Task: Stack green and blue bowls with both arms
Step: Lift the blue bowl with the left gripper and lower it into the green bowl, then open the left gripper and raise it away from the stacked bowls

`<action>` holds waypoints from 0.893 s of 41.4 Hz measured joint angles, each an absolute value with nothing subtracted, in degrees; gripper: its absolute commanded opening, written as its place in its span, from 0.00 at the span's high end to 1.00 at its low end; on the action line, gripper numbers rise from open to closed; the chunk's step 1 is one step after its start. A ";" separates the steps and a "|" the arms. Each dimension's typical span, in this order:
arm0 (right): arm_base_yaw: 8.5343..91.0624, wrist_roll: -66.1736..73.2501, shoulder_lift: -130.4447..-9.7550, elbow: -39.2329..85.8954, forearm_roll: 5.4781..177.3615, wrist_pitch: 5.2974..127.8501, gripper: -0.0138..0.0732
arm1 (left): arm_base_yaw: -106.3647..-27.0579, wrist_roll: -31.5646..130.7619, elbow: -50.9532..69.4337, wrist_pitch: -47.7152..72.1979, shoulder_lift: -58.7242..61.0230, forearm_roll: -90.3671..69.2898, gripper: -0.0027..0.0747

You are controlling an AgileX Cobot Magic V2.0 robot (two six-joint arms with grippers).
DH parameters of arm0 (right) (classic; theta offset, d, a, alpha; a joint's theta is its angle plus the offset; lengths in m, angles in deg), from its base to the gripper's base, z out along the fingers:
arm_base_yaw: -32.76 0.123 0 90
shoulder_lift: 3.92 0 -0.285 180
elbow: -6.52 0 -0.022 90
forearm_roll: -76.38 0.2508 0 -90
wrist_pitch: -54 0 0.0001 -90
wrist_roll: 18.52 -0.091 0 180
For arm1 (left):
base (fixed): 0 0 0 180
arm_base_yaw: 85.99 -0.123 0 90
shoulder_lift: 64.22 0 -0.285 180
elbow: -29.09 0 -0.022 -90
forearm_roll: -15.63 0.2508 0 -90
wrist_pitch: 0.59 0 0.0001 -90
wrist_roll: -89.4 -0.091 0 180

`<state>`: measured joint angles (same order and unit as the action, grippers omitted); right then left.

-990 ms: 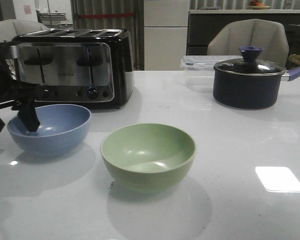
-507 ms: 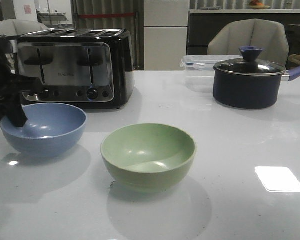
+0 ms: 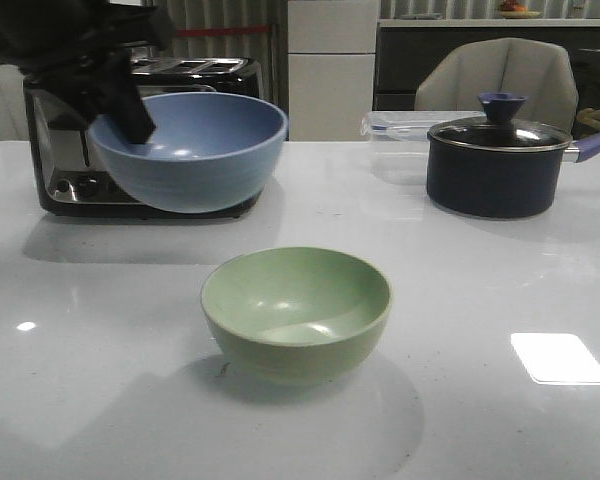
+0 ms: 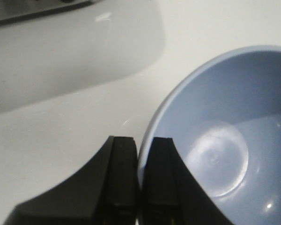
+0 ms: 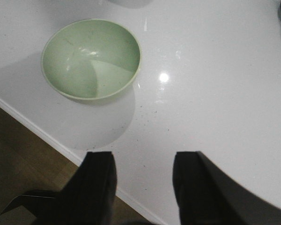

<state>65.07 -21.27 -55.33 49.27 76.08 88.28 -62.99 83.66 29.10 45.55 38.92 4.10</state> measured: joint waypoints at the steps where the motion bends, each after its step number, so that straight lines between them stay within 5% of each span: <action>1: 65.07 -21.27 -55.33 49.27 76.08 88.28 0.36 | -61.78 83.66 29.10 45.55 38.92 4.10 0.85; 14: 65.07 -21.27 -55.33 49.27 76.08 88.28 0.36 | -52.87 83.66 29.23 43.38 41.80 3.75 0.85; 37: 65.07 -21.27 -55.33 49.27 76.08 88.28 0.36 | -52.57 83.66 29.23 41.27 51.23 3.94 0.81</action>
<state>65.07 -21.27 -55.33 49.27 76.08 88.28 -52.57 83.66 29.23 41.27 51.23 3.94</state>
